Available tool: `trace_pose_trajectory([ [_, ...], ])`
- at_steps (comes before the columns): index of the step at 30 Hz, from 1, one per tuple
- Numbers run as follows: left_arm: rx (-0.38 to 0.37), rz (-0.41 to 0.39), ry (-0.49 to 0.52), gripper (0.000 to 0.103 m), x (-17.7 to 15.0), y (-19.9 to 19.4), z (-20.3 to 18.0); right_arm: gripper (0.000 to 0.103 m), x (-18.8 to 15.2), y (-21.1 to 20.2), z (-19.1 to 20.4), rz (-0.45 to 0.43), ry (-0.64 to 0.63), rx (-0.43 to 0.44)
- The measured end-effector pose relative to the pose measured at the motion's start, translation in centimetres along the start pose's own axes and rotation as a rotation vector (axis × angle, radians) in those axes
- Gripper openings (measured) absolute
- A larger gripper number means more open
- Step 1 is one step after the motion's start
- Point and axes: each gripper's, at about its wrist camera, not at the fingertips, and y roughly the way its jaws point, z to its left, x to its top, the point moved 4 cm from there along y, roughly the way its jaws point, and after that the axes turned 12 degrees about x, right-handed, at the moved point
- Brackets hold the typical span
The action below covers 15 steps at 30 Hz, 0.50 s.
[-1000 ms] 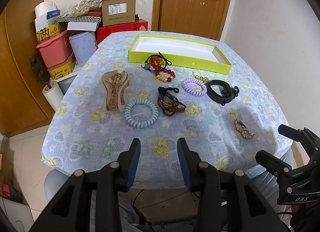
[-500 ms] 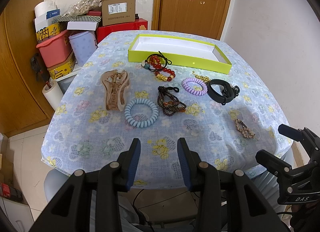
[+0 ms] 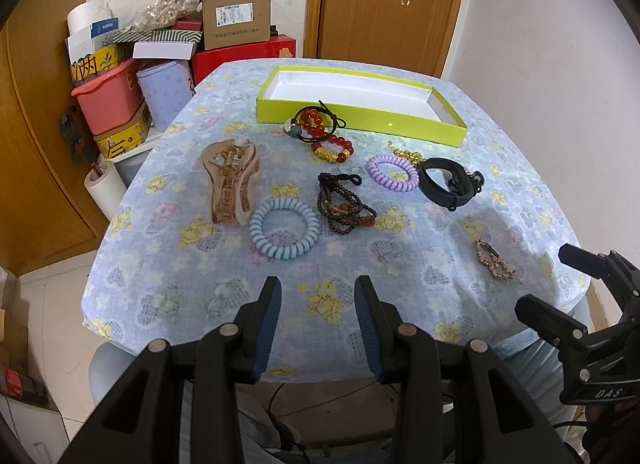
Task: Organize jewelry
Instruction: 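Grasp the black band bracelet with the right tool while the left tool grasps the tan claw clip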
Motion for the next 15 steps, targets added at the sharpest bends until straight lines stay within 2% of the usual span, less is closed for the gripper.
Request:
trace_pose_trajectory([
  [8,-0.008,0.003,-0.033,0.04,1.3,0.5,1.6,0.1,1.4,0.5,-0.4,0.002,-0.005,0.007],
  [15,0.031,-0.024,-0.087,0.04,3.1,1.1,4.2,0.1,2.9,1.1,-0.7,-0.002,-0.015,0.014],
])
